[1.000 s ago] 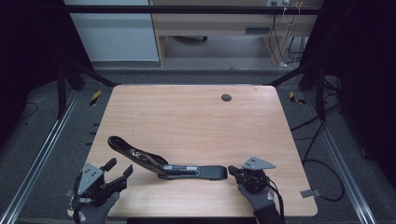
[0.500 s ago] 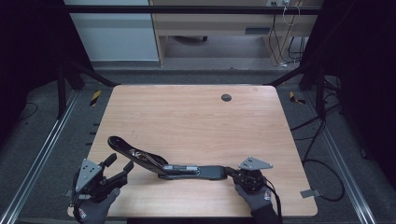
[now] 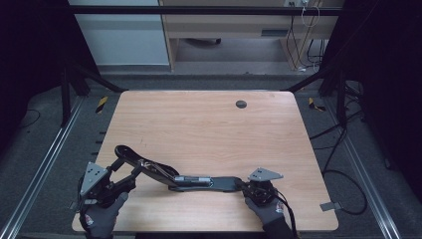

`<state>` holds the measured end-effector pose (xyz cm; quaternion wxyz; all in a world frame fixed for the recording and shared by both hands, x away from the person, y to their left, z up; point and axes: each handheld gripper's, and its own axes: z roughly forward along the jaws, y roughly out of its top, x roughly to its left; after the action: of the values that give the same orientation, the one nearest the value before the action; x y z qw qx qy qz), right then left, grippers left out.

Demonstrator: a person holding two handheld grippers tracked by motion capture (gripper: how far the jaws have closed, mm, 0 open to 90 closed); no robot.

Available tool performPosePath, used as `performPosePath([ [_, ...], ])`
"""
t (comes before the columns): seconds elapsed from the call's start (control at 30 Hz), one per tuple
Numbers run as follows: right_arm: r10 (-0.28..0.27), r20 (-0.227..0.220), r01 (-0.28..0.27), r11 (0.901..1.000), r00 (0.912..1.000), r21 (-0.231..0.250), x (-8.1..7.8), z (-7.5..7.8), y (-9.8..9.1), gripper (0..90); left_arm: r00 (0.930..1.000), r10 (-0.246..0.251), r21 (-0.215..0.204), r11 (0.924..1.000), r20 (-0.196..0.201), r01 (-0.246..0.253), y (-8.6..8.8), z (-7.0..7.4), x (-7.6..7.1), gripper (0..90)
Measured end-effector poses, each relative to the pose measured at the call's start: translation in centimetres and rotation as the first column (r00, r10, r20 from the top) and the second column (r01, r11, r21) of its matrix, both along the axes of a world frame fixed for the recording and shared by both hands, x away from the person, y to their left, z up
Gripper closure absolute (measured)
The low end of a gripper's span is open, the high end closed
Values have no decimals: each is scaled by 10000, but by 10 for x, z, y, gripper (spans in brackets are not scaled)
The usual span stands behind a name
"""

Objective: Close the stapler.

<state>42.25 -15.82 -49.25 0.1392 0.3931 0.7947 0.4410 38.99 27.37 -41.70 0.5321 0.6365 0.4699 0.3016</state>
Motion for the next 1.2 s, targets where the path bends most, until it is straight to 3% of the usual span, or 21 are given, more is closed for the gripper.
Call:
performPosePath([
  [0.57, 28, -150, -29, 10000, 9999, -56, 3, -4, 6, 900, 9997, 114, -292, 9995, 204, -108, -5, 6, 12, 395],
  [1.2, 56, -227, -57, 10000, 9997, -24, 6, -8, 10, 900, 9995, 124, -612, 9981, 286, -106, -6, 8, 11, 562],
])
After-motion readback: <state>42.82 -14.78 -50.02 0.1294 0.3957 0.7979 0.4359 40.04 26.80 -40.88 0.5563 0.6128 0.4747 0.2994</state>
